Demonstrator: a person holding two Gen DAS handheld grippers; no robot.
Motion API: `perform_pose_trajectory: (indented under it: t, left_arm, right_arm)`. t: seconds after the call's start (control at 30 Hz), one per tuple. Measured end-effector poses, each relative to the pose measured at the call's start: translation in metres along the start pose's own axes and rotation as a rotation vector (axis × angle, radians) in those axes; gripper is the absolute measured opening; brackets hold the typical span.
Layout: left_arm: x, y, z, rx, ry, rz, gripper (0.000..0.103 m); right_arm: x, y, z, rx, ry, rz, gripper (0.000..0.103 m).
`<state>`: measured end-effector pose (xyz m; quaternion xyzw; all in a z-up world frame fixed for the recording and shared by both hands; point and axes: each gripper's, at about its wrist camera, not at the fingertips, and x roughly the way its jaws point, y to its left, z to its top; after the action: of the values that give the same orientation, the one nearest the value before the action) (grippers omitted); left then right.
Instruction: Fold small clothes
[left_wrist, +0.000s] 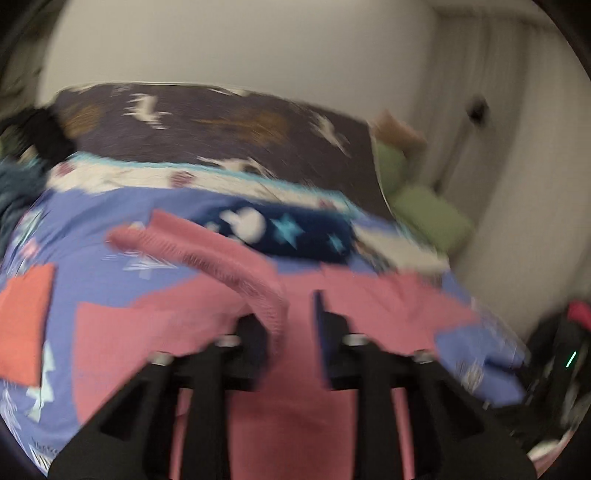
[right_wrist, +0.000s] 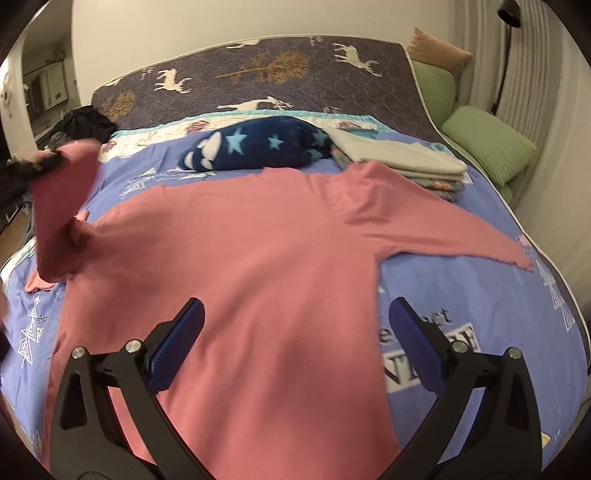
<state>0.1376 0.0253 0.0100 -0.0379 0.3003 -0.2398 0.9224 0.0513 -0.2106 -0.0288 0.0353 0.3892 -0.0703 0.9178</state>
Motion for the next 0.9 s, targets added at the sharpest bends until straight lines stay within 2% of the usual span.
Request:
perform_pose_trajectory:
  t: [0.1,0.17,0.3,0.37,0.43,0.5,0.53,0.57,0.73,0.87,0.9]
  left_arm:
    - [0.035,-0.049,-0.041,0.196,0.127,0.006,0.053]
    - [0.041,-0.054,-0.059,0.248,0.170,0.033,0.053]
    - [0.024,-0.032,-0.068,0.204,0.171,0.078,0.061]
    - [0.010,-0.019,-0.067,0.184,0.149,0.118,0.063]
    - [-0.005,0.001,-0.068,0.164,0.125,0.198,0.069]
    - [-0.008,0.019,-0.070,0.140,0.122,0.248,0.071]
    - [-0.010,0.025,-0.071,0.129,0.128,0.267,0.071]
    - [-0.014,0.033,-0.075,0.121,0.135,0.292,0.071]
    - [-0.009,0.048,-0.088,0.128,0.173,0.372,0.071]
    - [-0.006,0.048,-0.092,0.110,0.186,0.363,0.071]
    - [-0.006,0.047,-0.093,0.111,0.186,0.357,0.071]
  right_arm:
    - [-0.001,-0.017,-0.002,0.029,0.014,-0.013,0.101]
    - [0.001,-0.027,-0.003,0.042,0.024,-0.010,0.101]
    - [0.008,-0.029,0.001,0.035,0.045,0.067,0.101]
    - [0.015,-0.020,0.008,0.015,0.058,0.167,0.099]
    - [0.028,-0.007,0.018,-0.003,0.094,0.314,0.091]
    - [0.043,0.004,0.028,0.007,0.141,0.425,0.078]
    - [0.057,0.013,0.036,0.027,0.183,0.496,0.076]
    - [0.067,0.018,0.042,0.045,0.211,0.527,0.074]
    - [0.127,0.044,0.071,0.186,0.372,0.609,0.074]
    - [0.165,0.065,0.083,0.274,0.450,0.598,0.074]
    - [0.168,0.068,0.083,0.281,0.443,0.597,0.059]
